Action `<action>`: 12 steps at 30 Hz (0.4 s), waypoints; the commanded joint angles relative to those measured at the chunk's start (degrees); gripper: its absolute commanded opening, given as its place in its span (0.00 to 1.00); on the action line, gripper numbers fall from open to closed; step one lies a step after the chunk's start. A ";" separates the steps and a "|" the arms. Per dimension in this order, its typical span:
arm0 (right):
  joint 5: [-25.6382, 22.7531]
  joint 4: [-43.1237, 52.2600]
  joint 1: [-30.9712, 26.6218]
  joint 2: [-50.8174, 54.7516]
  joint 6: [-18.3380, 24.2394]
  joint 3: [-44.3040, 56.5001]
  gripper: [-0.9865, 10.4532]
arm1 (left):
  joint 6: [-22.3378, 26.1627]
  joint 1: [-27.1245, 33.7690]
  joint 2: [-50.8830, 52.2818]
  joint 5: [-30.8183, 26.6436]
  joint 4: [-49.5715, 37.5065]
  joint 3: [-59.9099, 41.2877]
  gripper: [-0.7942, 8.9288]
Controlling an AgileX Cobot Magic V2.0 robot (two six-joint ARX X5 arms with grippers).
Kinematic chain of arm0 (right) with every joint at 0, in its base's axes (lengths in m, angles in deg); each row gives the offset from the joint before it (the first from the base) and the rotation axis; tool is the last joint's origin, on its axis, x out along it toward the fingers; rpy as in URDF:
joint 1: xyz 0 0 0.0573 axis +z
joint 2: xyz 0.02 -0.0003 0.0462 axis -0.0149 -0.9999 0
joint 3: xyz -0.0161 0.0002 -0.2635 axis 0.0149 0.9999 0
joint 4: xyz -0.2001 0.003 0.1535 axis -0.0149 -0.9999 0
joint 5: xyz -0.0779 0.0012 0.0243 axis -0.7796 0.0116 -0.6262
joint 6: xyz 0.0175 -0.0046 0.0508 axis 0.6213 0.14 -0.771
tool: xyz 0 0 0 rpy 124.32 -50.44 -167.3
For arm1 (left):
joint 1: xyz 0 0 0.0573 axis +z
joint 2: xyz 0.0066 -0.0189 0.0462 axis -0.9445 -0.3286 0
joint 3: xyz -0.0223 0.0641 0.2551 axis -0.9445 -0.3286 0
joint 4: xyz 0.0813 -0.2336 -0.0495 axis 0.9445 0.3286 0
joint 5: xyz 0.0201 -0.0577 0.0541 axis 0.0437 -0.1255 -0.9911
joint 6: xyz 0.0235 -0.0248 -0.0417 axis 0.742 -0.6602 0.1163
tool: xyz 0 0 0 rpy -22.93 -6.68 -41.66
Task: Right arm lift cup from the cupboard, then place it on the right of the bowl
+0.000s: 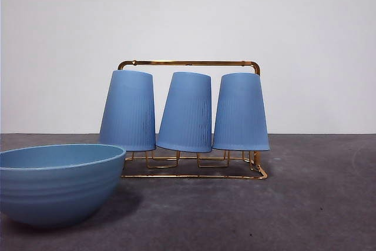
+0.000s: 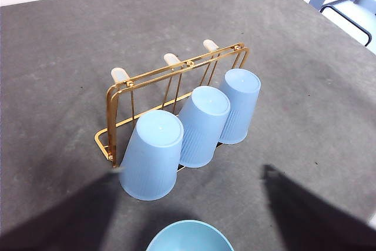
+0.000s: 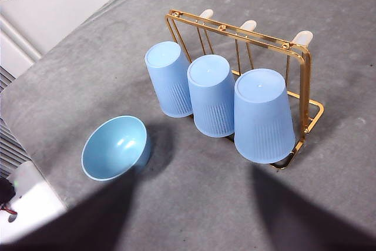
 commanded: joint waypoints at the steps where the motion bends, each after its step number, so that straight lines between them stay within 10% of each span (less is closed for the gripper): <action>1: 0.02 0.76 0.26 -0.26 -2.14 -0.81 0.53 | -0.09 -0.55 -0.37 0.37 -0.50 0.96 0.64; 12: -1.92 1.14 5.84 -8.04 -11.15 -4.46 0.53 | -1.75 -2.03 -0.37 0.39 1.03 0.96 0.64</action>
